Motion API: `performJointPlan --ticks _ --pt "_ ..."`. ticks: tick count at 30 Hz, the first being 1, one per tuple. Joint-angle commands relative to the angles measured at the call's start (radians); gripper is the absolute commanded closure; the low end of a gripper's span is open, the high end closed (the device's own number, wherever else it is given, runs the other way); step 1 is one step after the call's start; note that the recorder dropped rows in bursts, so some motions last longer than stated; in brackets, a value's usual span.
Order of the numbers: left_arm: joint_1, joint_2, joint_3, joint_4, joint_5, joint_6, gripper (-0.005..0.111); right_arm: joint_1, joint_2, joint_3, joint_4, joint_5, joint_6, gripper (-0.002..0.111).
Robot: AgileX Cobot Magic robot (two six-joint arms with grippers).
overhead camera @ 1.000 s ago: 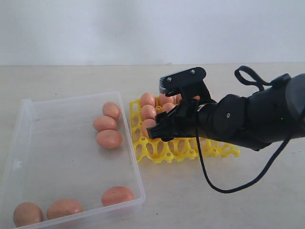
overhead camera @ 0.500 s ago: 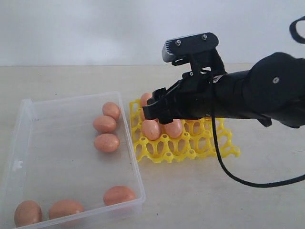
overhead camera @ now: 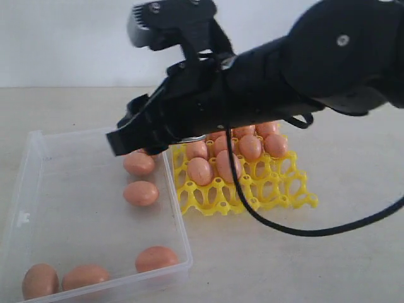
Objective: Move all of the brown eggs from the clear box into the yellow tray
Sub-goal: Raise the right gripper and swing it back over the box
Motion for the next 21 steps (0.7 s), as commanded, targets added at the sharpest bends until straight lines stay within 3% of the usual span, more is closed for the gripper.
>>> performJointPlan --ticks 1,9,14,21 --pt "-0.004 -0.003 -0.003 -0.005 -0.001 0.001 0.111 0.073 0.122 -0.166 -0.188 0.28 0.053 0.053" --pt "-0.004 -0.003 -0.003 -0.005 -0.001 0.001 0.111 0.2 0.416 -0.582 -0.716 0.728 0.28 0.053" --pt "-0.004 -0.003 -0.003 -0.005 -0.001 0.001 0.111 0.216 0.502 -0.697 -0.831 0.728 0.256 0.053" --pt "-0.004 -0.003 -0.003 -0.005 -0.001 0.001 0.111 0.216 0.581 -0.707 -0.922 0.718 0.197 0.053"
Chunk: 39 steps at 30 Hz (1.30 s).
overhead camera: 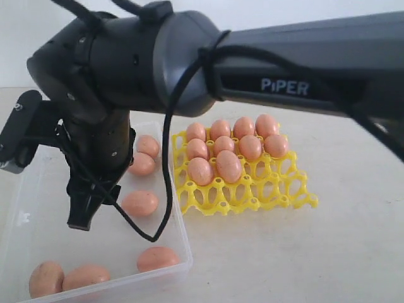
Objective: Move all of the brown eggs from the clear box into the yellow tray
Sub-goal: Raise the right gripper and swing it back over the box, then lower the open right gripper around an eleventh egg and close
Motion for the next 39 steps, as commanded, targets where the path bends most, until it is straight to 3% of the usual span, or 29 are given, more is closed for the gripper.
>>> performJointPlan --ticks 1,39 --pt "-0.004 -0.003 -0.003 -0.005 -0.001 0.001 0.111 0.001 0.048 -0.008 -0.058 0.016 -0.053 0.053" --pt "-0.004 -0.003 -0.003 -0.005 -0.001 0.001 0.111 -0.029 0.188 -0.006 -0.078 -0.02 -0.123 0.053"
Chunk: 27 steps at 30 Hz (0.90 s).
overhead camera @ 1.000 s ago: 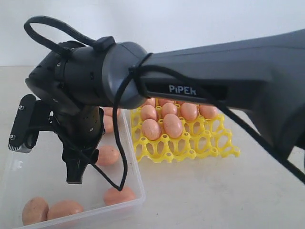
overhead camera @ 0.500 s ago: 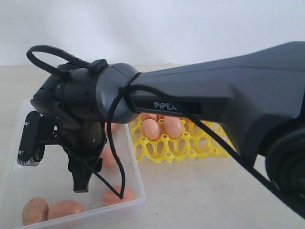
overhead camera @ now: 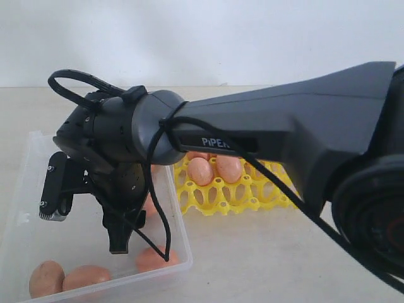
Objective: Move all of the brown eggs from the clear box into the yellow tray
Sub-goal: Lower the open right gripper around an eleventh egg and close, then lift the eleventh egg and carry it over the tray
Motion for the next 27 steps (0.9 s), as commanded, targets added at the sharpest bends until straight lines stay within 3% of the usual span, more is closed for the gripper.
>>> performJointPlan --ticks 1,7,9,12,21,27 --pt "-0.004 -0.003 -0.003 -0.005 -0.001 0.001 0.111 -0.008 0.02 -0.004 0.0 0.0 -0.008 0.053" --pt "-0.004 -0.003 -0.003 -0.005 -0.001 0.001 0.111 -0.008 0.043 -0.004 0.006 -0.011 -0.01 0.058" --pt "-0.004 -0.003 -0.003 -0.005 -0.001 0.001 0.111 -0.01 0.044 -0.004 0.006 -0.021 0.005 0.071" --pt "-0.004 -0.003 -0.003 -0.005 -0.001 0.001 0.111 -0.031 0.031 -0.004 0.022 -0.043 0.108 0.108" --pt "-0.004 -0.003 -0.003 -0.005 -0.001 0.001 0.111 -0.079 -0.083 0.015 -0.032 -0.079 0.388 0.107" --pt "-0.004 -0.003 -0.003 -0.005 -0.001 0.001 0.111 -0.126 -0.29 0.235 -0.085 -0.313 0.642 0.107"
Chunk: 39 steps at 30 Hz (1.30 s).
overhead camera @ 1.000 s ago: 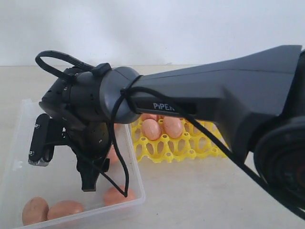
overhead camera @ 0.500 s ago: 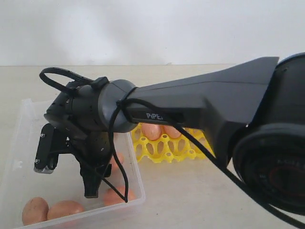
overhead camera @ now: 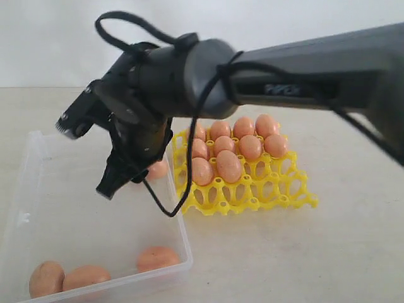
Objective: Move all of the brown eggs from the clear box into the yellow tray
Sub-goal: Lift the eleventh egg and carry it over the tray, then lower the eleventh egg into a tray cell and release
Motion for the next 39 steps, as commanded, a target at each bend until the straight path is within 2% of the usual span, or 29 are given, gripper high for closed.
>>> performJointPlan --ticks 1,5,10,16,19,25,31,34,39 --pt "-0.004 -0.003 -0.003 -0.005 -0.001 0.001 0.111 -0.054 -0.178 0.186 -0.046 -0.207 0.2 0.107" --pt "-0.004 -0.003 -0.003 -0.005 -0.001 0.001 0.111 -0.116 -0.316 0.36 -0.107 -0.41 0.335 0.107" --pt "-0.004 -0.003 -0.003 -0.005 -0.001 0.001 0.111 -0.231 -0.397 0.523 -0.069 -0.593 0.382 0.107" --pt "-0.004 -0.003 -0.003 -0.005 -0.001 0.001 0.111 -0.367 -0.406 0.677 0.027 -0.728 0.358 0.107" --pt "-0.004 -0.003 -0.003 -0.005 -0.001 0.001 0.111 -0.383 -0.406 0.733 0.079 -0.792 0.283 0.107" --pt "-0.004 -0.003 -0.003 -0.005 -0.001 0.001 0.111 -0.398 -0.406 0.751 0.139 -0.785 0.158 0.107" --pt "-0.004 -0.003 -0.003 -0.005 -0.001 0.001 0.111 -0.447 -0.406 0.779 0.14 -0.812 0.135 0.107" --pt "-0.004 -0.003 -0.003 -0.005 -0.001 0.001 0.111 -0.447 -0.405 0.817 0.15 -0.886 0.132 0.107" --pt "-0.004 -0.003 -0.003 -0.005 -0.001 0.001 0.111 -0.447 -0.403 0.817 0.18 -0.912 0.132 0.107"
